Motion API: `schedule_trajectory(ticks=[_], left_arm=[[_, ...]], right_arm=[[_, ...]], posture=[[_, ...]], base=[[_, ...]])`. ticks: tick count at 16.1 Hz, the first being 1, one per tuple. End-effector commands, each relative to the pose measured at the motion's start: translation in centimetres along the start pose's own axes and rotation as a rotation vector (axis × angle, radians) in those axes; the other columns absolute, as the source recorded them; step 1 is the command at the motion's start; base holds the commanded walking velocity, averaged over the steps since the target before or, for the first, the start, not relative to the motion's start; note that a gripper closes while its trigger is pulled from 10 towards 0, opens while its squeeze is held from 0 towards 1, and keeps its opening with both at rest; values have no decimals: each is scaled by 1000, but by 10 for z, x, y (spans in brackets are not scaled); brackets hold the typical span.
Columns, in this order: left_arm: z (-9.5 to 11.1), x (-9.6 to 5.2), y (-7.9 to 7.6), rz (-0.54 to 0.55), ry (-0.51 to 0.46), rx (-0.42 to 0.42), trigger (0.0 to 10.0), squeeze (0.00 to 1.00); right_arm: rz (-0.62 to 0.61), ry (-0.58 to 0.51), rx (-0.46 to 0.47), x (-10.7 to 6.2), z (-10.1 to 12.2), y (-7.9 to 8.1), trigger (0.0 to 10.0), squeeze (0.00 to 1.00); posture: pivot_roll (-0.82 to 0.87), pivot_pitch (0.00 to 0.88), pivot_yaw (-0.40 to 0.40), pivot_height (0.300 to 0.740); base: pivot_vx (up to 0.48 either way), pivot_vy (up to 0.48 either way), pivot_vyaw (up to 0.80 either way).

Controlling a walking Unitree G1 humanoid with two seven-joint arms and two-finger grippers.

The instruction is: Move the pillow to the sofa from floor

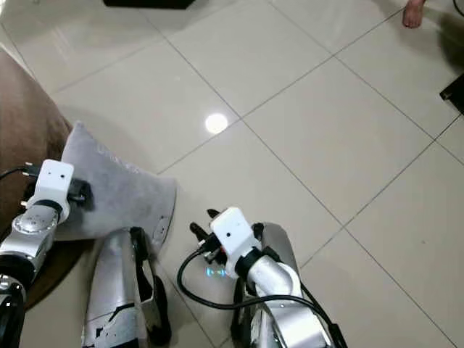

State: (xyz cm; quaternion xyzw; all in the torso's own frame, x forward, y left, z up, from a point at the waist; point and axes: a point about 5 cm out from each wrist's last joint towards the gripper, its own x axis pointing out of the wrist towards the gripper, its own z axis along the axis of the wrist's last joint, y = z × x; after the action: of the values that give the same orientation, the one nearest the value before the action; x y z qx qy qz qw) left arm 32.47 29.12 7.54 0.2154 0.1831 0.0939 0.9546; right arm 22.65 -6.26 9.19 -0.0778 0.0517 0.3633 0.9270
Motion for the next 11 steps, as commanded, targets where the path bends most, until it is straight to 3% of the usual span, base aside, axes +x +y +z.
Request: schedule_trajectory(ticks=[1,2,5,7,8,9,11], left_arm=[[-23,-7,1,-41,89,-2,10000,0],[-28,-8,0,-66,101,8,10000,0],[-37,-11,2,-9,132,51,10000,0],[-41,-12,-10,-65,170,64,10000,0],[-42,-12,-21,-120,187,51,8627,0],[-42,-12,-29,-169,191,40,0,0],[-40,-12,-36,-204,183,38,0,0]], right_arm=[[47,17,-3,1,-5,8,10000,0],[55,16,-13,1,-4,8,10000,0],[64,21,-27,-5,-4,7,10000,0],[76,36,-35,-11,-7,5,10000,0],[83,47,-39,-13,-8,4,10000,0],[85,51,-38,-14,-9,4,10000,0],[89,55,-40,-14,-9,3,10000,0]], posture=[[111,396,-31,532],[104,394,-35,532],[77,390,-38,532],[54,389,-41,532],[49,388,-41,532],[49,388,-41,532],[44,384,-39,532]], base=[[0,0,0],[0,0,0],[0,0,0],[0,0,0],[0,0,0],[0,0,0],[0,0,0]])
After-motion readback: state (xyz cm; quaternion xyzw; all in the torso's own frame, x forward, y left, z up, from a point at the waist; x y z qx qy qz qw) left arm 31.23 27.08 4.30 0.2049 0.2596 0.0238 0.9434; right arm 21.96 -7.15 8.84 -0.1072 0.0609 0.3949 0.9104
